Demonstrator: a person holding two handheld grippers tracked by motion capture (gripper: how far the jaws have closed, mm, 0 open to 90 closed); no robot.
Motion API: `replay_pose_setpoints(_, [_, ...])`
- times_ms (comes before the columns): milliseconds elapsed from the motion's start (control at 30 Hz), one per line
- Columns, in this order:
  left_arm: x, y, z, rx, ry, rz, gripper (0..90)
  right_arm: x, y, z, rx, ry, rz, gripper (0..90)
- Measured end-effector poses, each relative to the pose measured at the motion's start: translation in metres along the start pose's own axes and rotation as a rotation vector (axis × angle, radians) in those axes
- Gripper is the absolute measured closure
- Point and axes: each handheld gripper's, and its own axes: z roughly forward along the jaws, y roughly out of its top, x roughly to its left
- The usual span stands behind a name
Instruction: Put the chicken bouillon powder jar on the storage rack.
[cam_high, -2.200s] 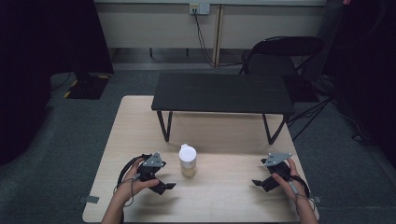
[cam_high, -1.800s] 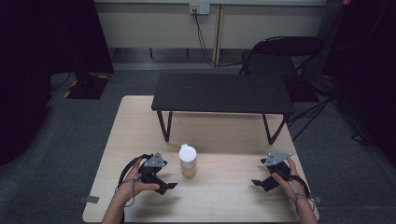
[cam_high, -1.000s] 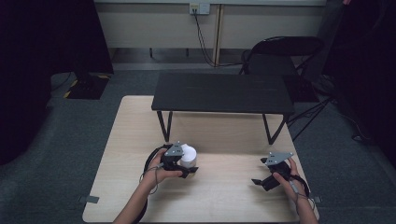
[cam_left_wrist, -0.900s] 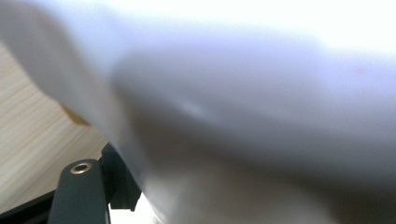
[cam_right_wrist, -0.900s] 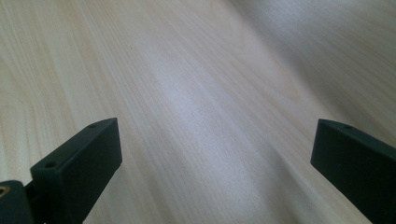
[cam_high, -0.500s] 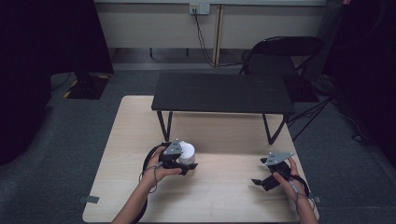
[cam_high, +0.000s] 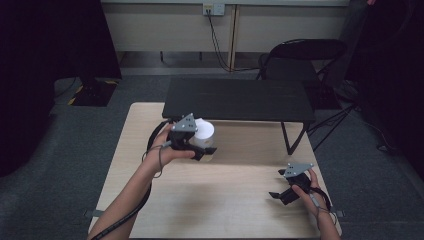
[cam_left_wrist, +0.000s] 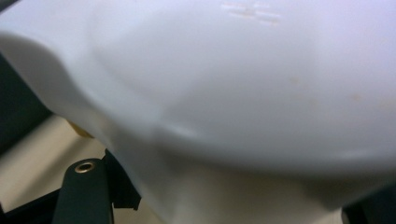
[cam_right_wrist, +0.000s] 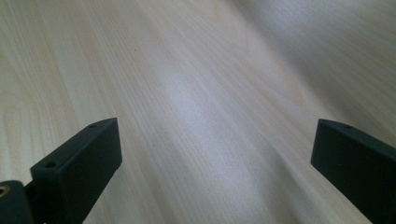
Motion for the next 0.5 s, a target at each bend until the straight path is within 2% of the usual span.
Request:
replay_pose_setpoints(100, [0.010,0.029,-0.003,-0.022,-0.001,0.004,30.6,0.000,0.000,-0.001,-0.003,0.000,0.000,0.8])
replay_pose_setpoints(133, [0.010,0.029,-0.003,-0.022,-0.001,0.004,30.6,0.000,0.000,-0.001,-0.003,0.000,0.000,0.8])
replay_pose_setpoints(267, [0.022,0.062,0.002,-0.040,0.007,0.001,30.6,0.000,0.000,-0.001,-0.001,-0.003,-0.001,0.8])
replay_pose_setpoints(333, [0.029,0.078,0.007,-0.033,0.010,0.000,30.6,0.000,0.000,0.000,-0.002,-0.001,0.001,0.8])
replay_pose_setpoints(400, [0.035,0.093,0.015,-0.019,0.034,0.005,30.5,0.000,0.000,0.000,-0.002,-0.001,0.001,0.8])
replay_pose_setpoints(500, [0.045,0.106,0.029,0.007,0.082,-0.015,30.5,0.000,-0.001,-0.001,-0.004,0.000,-0.003,0.8])
